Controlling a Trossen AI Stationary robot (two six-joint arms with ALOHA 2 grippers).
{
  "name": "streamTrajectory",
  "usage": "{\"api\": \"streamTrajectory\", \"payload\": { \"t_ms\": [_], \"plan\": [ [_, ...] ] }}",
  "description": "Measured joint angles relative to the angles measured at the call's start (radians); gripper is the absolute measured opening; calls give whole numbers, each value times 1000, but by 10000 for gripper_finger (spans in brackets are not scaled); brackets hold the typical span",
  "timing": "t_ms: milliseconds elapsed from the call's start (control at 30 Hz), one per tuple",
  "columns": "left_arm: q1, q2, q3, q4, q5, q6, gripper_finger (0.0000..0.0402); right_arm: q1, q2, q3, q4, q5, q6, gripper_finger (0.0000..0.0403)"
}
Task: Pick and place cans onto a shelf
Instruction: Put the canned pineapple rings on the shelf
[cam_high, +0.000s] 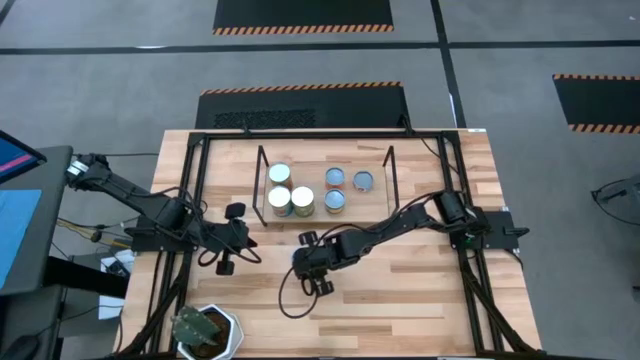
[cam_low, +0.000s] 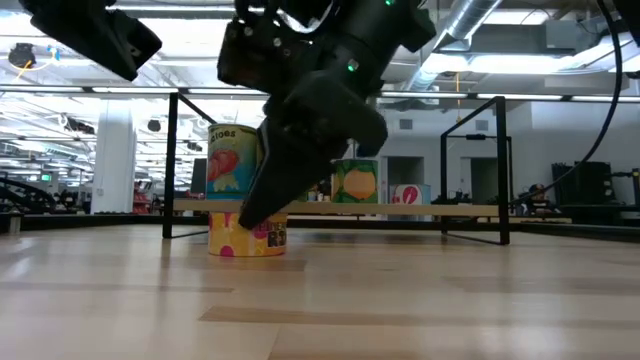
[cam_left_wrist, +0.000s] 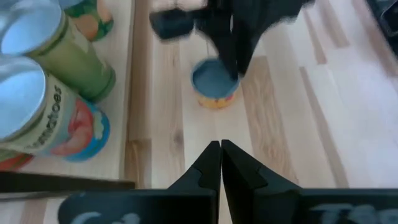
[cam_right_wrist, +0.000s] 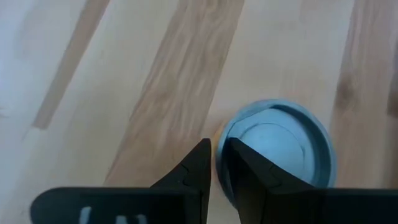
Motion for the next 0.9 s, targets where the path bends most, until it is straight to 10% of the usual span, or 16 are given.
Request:
{"api": "streamTrajectory", "payload": {
  "t_ms": [900],
  "plan": [
    [0, -1, 0, 12, -21, -2, 1, 86, -1, 198, -499, 138, 229, 5]
  ]
}}
